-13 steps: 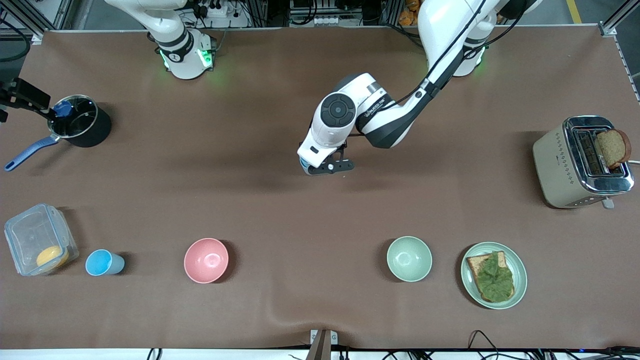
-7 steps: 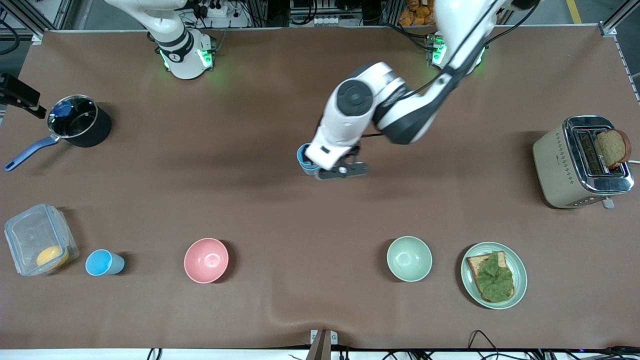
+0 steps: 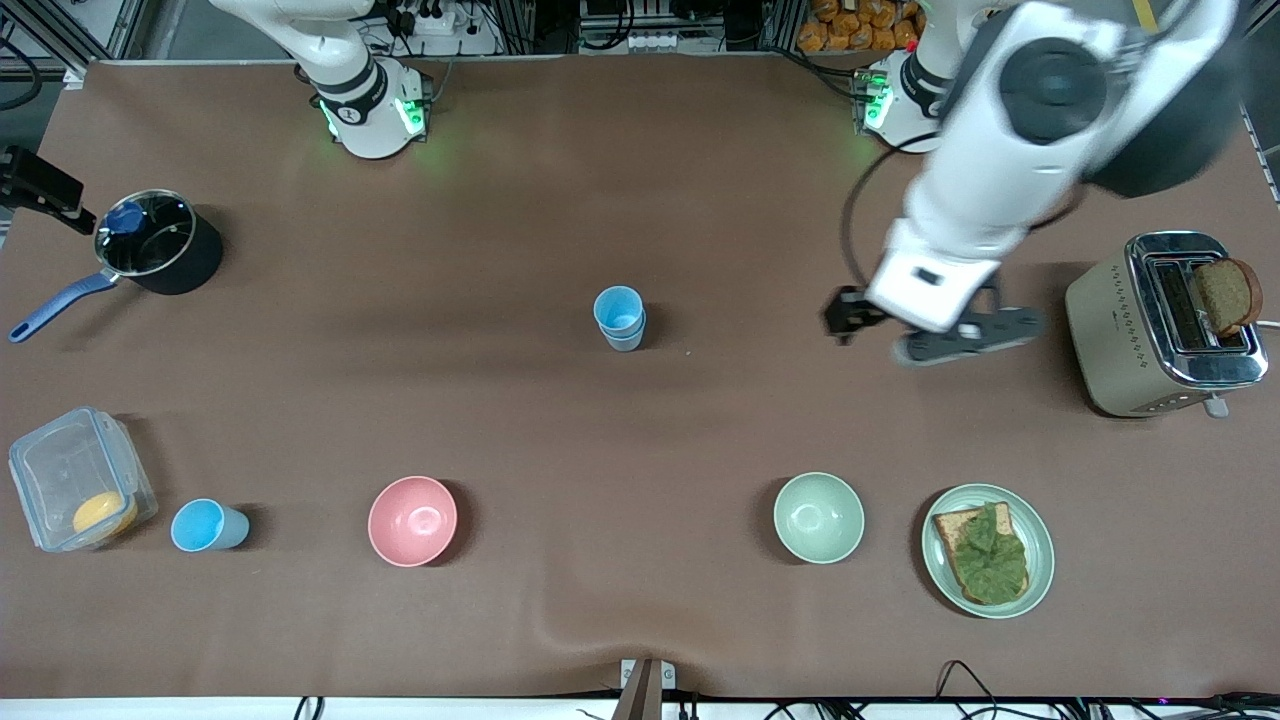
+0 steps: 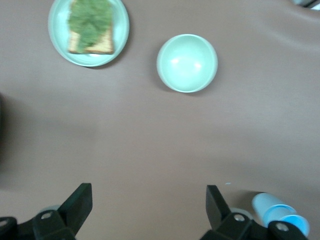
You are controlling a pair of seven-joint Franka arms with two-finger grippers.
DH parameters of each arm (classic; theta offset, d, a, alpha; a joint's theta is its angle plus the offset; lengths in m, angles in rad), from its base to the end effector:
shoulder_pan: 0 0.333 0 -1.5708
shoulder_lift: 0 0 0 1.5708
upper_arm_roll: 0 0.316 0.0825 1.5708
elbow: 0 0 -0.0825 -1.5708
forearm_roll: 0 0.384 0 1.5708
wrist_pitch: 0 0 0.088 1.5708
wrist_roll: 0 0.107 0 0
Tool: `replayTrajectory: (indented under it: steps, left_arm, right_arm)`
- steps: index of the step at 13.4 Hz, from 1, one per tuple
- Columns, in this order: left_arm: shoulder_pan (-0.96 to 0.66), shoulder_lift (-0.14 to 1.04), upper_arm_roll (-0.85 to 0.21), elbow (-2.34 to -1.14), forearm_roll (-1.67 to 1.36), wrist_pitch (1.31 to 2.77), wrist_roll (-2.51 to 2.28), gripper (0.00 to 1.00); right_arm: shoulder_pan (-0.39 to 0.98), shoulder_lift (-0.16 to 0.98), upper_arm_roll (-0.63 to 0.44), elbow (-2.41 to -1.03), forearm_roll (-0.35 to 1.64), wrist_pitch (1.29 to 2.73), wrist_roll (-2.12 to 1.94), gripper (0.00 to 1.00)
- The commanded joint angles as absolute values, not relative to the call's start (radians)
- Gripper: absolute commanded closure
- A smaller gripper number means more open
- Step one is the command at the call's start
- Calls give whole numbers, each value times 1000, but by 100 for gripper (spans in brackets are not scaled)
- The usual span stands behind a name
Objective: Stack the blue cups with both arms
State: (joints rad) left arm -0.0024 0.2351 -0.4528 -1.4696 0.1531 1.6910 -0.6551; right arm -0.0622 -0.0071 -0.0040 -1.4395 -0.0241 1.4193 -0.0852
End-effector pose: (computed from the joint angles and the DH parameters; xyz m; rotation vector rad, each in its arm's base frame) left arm 0.5823 -0.2356 0.5563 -3.0892 -0.3000 -0.0539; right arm 0.5344 -0.0383 0.6762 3.1187 0.0242 -0.0232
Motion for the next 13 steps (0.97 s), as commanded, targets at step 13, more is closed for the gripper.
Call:
replayTrajectory:
  steps: [13]
  left_arm:
    - [12, 40, -135, -1560, 40, 1608, -175, 0]
  right_arm:
    - [-55, 21, 12, -1443, 26, 1436, -100, 0]
